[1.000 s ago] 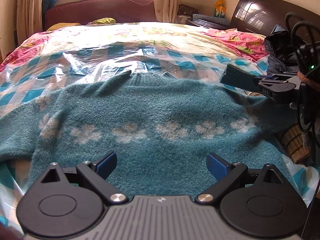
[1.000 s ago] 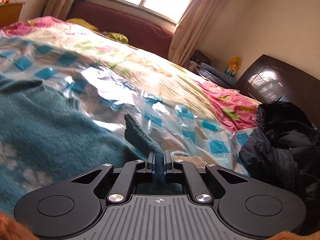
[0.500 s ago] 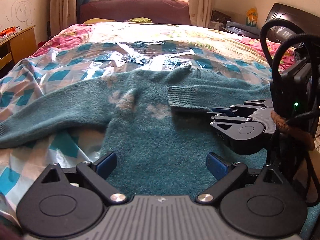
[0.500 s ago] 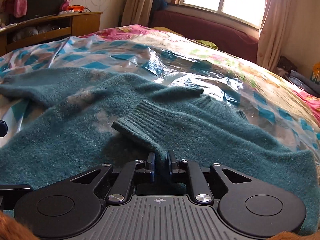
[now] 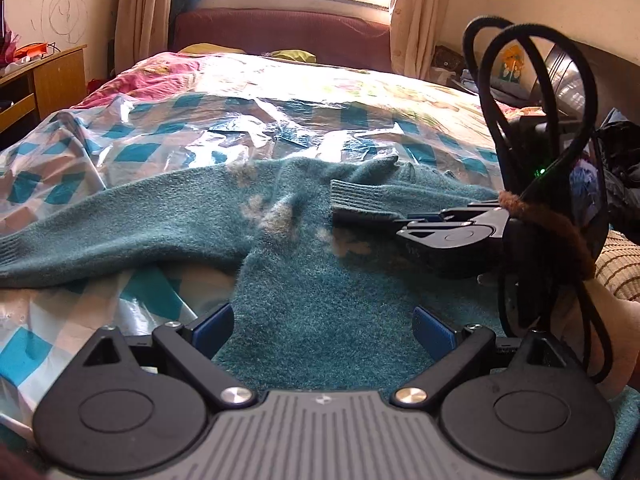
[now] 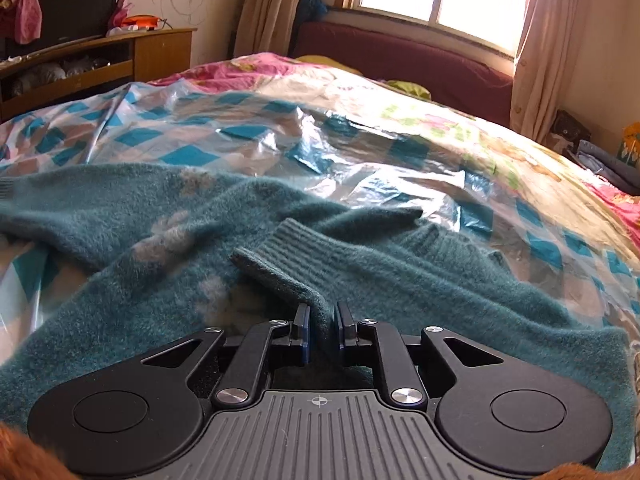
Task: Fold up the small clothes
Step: 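Carry the sleeve across the sweater body with the right tool and release, then grasp the other sleeve cuff with the left tool and lift it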
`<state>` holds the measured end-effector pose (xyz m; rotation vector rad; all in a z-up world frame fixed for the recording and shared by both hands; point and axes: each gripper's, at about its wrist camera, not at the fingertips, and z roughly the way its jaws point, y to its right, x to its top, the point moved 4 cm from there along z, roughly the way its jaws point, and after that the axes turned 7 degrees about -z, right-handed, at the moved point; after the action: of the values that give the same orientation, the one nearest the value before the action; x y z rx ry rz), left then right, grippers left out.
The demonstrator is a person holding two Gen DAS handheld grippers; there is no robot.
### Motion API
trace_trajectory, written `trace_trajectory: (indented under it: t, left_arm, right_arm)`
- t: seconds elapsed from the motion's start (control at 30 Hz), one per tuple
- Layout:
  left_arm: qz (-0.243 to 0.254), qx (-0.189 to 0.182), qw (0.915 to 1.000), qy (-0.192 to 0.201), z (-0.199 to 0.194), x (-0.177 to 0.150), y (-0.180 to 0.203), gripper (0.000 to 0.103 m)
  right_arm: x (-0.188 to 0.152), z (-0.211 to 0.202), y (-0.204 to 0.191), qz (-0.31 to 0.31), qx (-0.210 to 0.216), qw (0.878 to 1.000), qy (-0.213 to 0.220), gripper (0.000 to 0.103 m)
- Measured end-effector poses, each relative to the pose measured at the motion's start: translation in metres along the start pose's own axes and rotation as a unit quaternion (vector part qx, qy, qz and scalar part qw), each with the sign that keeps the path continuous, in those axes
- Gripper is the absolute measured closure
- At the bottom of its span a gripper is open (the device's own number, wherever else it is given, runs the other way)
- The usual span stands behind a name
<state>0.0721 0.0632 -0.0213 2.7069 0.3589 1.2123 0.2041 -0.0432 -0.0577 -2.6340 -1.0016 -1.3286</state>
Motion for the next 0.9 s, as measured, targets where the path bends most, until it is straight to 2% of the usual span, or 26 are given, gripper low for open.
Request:
trace_trajectory:
  t: [0.17, 0.3, 0.43, 0.47, 0.53, 0.57, 0.63, 0.8, 0.9]
  left_arm:
    - [0.001, 0.006, 1.0, -0.006, 0.0, -0.003, -0.002, 0.002]
    - [0.001, 0.022, 0.9997, 0.007, -0.006, 0.001, -0.007, 0.002]
    - [-0.014, 0.069, 0.9966, 0.043, -0.019, 0.014, -0.035, 0.002]
    - [-0.022, 0.082, 0.9952, 0.05, -0.021, 0.018, -0.044, 0.002]
    - [-0.049, 0.109, 0.9913, 0.057, -0.026, 0.026, -0.071, 0.002]
    - [-0.062, 0.12, 0.9891, 0.057, -0.027, 0.03, -0.083, 0.002]
    - [-0.091, 0.142, 0.9836, 0.064, -0.035, 0.035, -0.11, 0.002]
    - [-0.139, 0.203, 0.966, 0.078, -0.038, 0.045, -0.174, 0.003]
    - [-0.191, 0.215, 0.9554, 0.068, -0.032, 0.042, -0.212, 0.012]
  right_arm:
    - [0.004, -0.006, 0.002, 0.029, -0.002, 0.999, 0.016, 0.091]
    - [0.002, 0.004, -0.001, 0.015, 0.023, 0.999, -0.018, 0.081]
    - [-0.004, -0.014, 0.002, 0.037, 0.035, 0.999, 0.006, 0.081]
    - [-0.003, -0.022, 0.002, 0.041, 0.04, 0.998, 0.02, 0.077]
    - [-0.005, -0.026, -0.002, 0.03, 0.04, 0.998, 0.022, 0.066]
    - [-0.008, -0.018, -0.007, 0.014, 0.05, 0.999, -0.008, 0.065]
    - [-0.012, -0.015, -0.012, 0.012, 0.053, 0.998, -0.025, 0.067]
    - [0.002, -0.033, -0.028, 0.007, 0.08, 0.997, 0.008, 0.065]
    - [0.015, -0.04, -0.042, -0.007, 0.094, 0.995, 0.02, 0.065]
